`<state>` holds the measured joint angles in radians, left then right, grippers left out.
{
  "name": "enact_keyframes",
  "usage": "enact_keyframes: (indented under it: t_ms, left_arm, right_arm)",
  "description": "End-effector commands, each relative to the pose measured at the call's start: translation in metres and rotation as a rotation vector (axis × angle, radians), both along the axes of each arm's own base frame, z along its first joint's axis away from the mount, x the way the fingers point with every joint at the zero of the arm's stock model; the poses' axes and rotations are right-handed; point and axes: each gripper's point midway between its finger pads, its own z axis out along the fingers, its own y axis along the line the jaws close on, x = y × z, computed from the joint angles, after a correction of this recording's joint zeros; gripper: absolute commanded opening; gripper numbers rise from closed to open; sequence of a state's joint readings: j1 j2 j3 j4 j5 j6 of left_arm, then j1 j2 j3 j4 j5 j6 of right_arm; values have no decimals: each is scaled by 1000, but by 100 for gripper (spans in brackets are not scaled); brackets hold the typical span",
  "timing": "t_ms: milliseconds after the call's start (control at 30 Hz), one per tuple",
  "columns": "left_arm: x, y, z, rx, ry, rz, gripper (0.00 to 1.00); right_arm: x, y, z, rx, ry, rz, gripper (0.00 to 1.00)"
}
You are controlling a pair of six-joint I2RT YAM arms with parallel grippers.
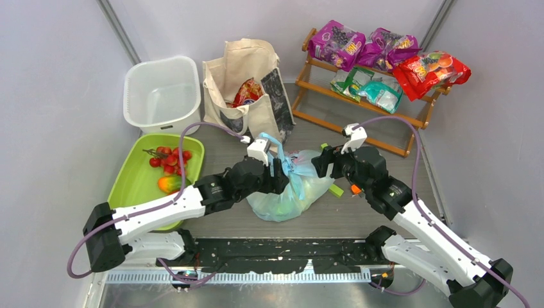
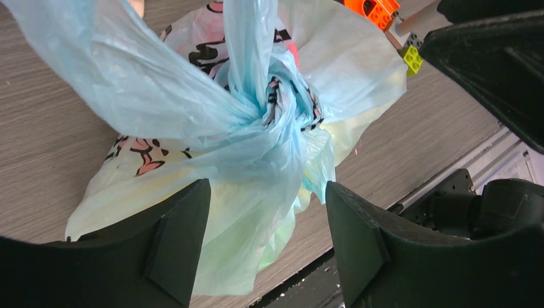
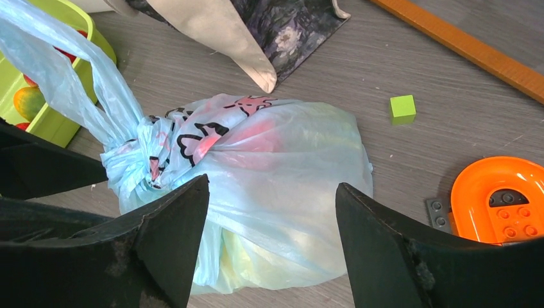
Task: Untie the knot of the grocery bags and take out the mixed food
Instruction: Untie the takeout bag at the center of the board.
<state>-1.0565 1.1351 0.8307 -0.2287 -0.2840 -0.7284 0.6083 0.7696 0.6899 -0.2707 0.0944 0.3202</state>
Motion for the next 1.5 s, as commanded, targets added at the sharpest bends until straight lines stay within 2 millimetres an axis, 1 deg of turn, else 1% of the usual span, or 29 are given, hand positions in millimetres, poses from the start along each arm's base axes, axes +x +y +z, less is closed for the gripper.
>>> enact_keyframes:
  t_ms: [0, 67, 167, 267, 367, 433, 533, 633, 733, 900, 1000, 1033, 1100, 1133, 1167, 1200, 1233, 1267, 1300, 1333, 1367, 1467]
  left_arm:
    - [19, -16, 37, -94, -84, 63, 68]
    - [19, -24, 34, -101, -75, 46, 67]
    - [21, -31, 30, -77, -71, 36, 61]
    - [23, -29, 21, -28, -64, 46, 54]
    - [24, -26, 15, 15, -62, 54, 45]
    - [26, -24, 12, 38, -67, 62, 42]
    - [27, -24, 8, 54, -68, 63, 41]
    - [24, -31, 10, 54, -71, 50, 47]
    - [23, -36, 11, 93, -99, 40, 47]
    - [25, -31, 4, 272, -160, 58, 45]
    - [27, -31, 1, 320, -171, 58, 40]
    - [27, -32, -1, 325, -170, 54, 39]
    - [27, -33, -5, 335, -170, 50, 31]
    - [28, -32, -6, 344, -171, 52, 26]
    - [29, -30, -7, 356, -175, 56, 20]
    - [30, -27, -8, 375, -178, 63, 15]
    - [31, -24, -8, 385, -181, 70, 10]
    - [31, -21, -8, 394, -185, 74, 6]
    - [31, -20, -8, 393, -188, 76, 2]
    - [31, -20, -7, 378, -195, 74, 0]
    - [29, -20, -5, 355, -199, 65, 0]
    - [20, -25, -9, 284, -202, 17, 0]
  right_arm:
    - [0, 3, 9, 41, -27, 10, 79]
    - [0, 4, 9, 44, -28, 11, 79]
    - [1, 5, 8, 47, -27, 14, 80]
    - [0, 6, 9, 50, -28, 18, 80]
    - [-1, 6, 9, 52, -29, 23, 80]
    - [-2, 6, 8, 53, -28, 25, 80]
    - [-3, 6, 7, 52, -26, 28, 80]
    - [-3, 6, 4, 52, -21, 26, 80]
    - [-2, 7, 3, 54, -20, 25, 80]
    - [-1, 8, 0, 50, -13, 24, 80]
    - [-1, 8, -2, 48, -9, 25, 80]
    - [0, 8, -2, 48, -10, 24, 80]
    - [-2, 10, -1, 51, -18, 41, 83]
    - [-3, 12, -1, 52, -21, 59, 87]
    - [-7, 17, 3, 68, -35, 93, 88]
    - [-9, 19, 3, 67, -44, 120, 90]
    - [-13, 24, 10, 81, -69, 162, 91]
    - [-16, 26, 10, 84, -76, 180, 91]
    - [-19, 29, 15, 91, -97, 216, 91]
    - [-22, 31, 15, 91, -105, 235, 91]
    - [-26, 35, 16, 90, -113, 276, 91]
    - [-35, 46, 17, 82, -117, 369, 89]
